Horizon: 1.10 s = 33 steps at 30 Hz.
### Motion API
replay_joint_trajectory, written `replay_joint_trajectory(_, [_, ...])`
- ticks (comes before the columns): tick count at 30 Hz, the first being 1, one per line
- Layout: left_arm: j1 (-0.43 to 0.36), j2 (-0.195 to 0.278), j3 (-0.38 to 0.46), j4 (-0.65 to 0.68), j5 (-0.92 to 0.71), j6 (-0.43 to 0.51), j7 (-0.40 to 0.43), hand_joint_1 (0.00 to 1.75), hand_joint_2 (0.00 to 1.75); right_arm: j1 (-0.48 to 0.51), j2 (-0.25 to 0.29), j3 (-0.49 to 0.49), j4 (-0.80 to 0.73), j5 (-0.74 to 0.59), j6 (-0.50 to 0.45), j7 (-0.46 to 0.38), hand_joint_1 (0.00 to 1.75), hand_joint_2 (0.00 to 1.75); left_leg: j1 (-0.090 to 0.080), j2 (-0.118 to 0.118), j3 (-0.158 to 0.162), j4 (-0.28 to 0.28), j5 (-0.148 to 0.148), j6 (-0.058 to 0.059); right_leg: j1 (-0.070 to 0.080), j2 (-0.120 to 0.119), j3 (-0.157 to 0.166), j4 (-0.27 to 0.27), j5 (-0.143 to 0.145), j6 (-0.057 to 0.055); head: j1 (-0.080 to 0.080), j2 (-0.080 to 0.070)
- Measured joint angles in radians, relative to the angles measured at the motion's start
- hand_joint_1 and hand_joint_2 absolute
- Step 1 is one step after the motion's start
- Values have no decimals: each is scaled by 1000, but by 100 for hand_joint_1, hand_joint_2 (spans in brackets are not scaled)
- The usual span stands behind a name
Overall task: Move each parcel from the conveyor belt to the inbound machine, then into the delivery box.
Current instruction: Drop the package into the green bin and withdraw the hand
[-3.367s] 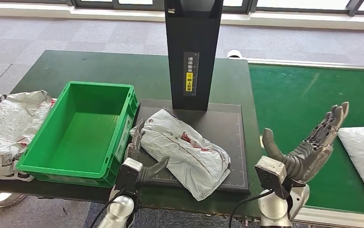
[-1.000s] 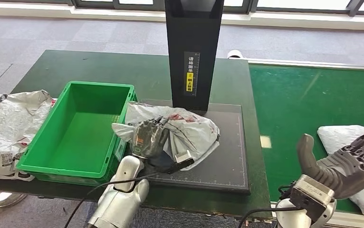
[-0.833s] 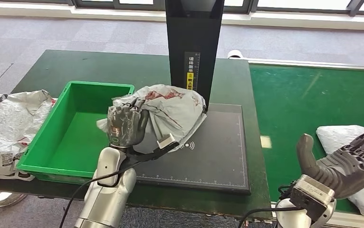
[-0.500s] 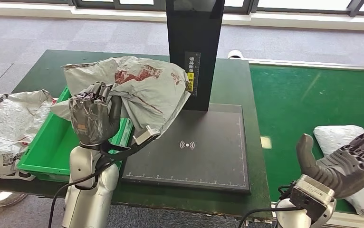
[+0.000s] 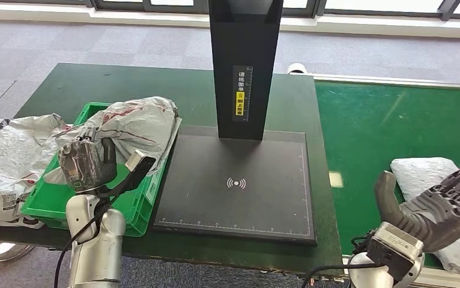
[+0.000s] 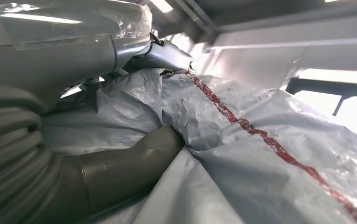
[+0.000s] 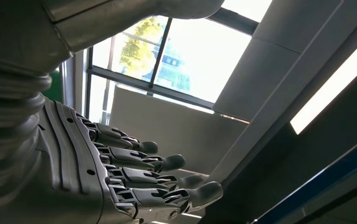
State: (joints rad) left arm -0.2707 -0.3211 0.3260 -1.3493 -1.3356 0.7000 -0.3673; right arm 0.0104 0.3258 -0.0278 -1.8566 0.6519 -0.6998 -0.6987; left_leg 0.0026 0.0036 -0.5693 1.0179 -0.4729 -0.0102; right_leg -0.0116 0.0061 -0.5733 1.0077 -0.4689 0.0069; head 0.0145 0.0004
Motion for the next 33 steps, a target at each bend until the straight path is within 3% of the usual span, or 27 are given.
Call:
replay_joint_trajectory(6, [-28, -15, 132, 81, -16, 0, -3, 174, 175, 9, 0, 0, -7, 0, -1, 0, 0, 175, 0, 0, 0, 0, 0, 0, 0, 0, 0, 0, 0, 0, 0, 0])
replay_joint_trajectory(7, [-30, -16, 142, 88, -17, 0, -2, 130, 175, 9, 0, 0, -8, 0, -1, 0, 0, 175, 0, 0, 0, 0, 0, 0, 0, 0, 0, 0, 0, 0, 0, 0])
replay_joint_trajectory(10, [-35, -19, 164, 104, -12, 0, 4, 0, 44, 10, 0, 0, -8, -1, -1, 0, 0, 175, 0, 0, 0, 0, 0, 0, 0, 0, 0, 0, 0, 0, 0, 0])
replay_joint_trajectory(11, [-36, -20, 170, 107, -1, 0, 3, 0, 0, 10, 0, 0, -8, -1, -1, 0, 0, 175, 0, 0, 0, 0, 0, 0, 0, 0, 0, 0, 0, 0, 0, 0])
replay_joint_trajectory(33, [-41, -25, 216, 109, 68, 0, -33, 0, 0, 11, 0, 0, -7, -2, 0, 0, 0, 175, 0, 0, 0, 0, 0, 0, 0, 0, 0, 0, 0, 0, 0, 0])
